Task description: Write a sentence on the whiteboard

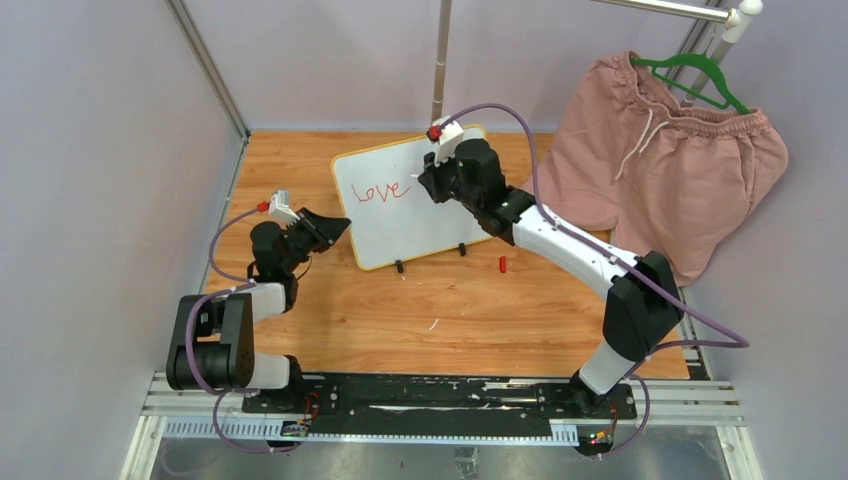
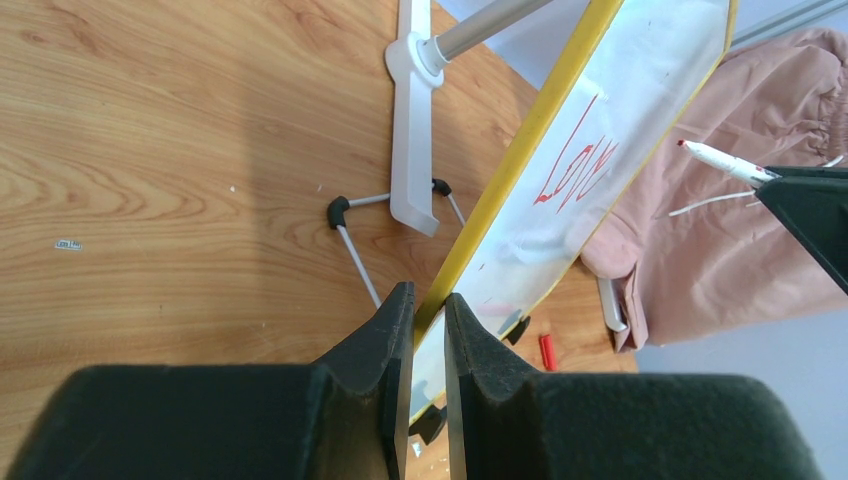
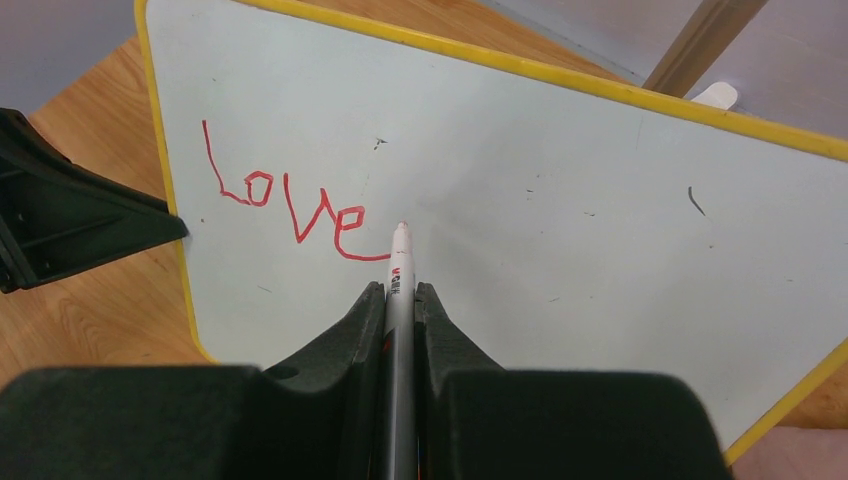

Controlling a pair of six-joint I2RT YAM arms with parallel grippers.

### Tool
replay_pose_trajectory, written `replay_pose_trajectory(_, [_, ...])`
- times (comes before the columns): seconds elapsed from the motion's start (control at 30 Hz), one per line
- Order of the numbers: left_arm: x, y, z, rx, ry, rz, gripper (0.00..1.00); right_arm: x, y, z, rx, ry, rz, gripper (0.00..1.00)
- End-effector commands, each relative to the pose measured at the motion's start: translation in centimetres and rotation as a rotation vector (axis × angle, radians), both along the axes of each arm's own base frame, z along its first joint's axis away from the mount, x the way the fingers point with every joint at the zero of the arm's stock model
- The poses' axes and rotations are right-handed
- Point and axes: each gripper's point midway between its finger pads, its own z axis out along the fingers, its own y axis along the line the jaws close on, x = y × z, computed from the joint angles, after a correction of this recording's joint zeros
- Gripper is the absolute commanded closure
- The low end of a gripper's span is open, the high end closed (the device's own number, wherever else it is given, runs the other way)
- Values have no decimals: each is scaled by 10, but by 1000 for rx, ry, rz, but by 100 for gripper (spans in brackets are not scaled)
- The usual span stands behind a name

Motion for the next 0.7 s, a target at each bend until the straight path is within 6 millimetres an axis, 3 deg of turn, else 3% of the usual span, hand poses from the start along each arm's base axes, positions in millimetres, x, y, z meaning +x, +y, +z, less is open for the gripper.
replay_pose_trajectory(0.0, [-3, 0, -2, 13, 3, 5, 100, 12, -1, 12, 7, -33, -30, 100])
replay_pose_trajectory(0.33, [-3, 0, -2, 13, 4, 3, 100, 28, 1, 15, 17, -37, -48, 100])
replay_pose_trajectory(0.67, [-3, 0, -3, 13, 6, 3, 100, 38, -8, -6, -22, 6, -107, 100])
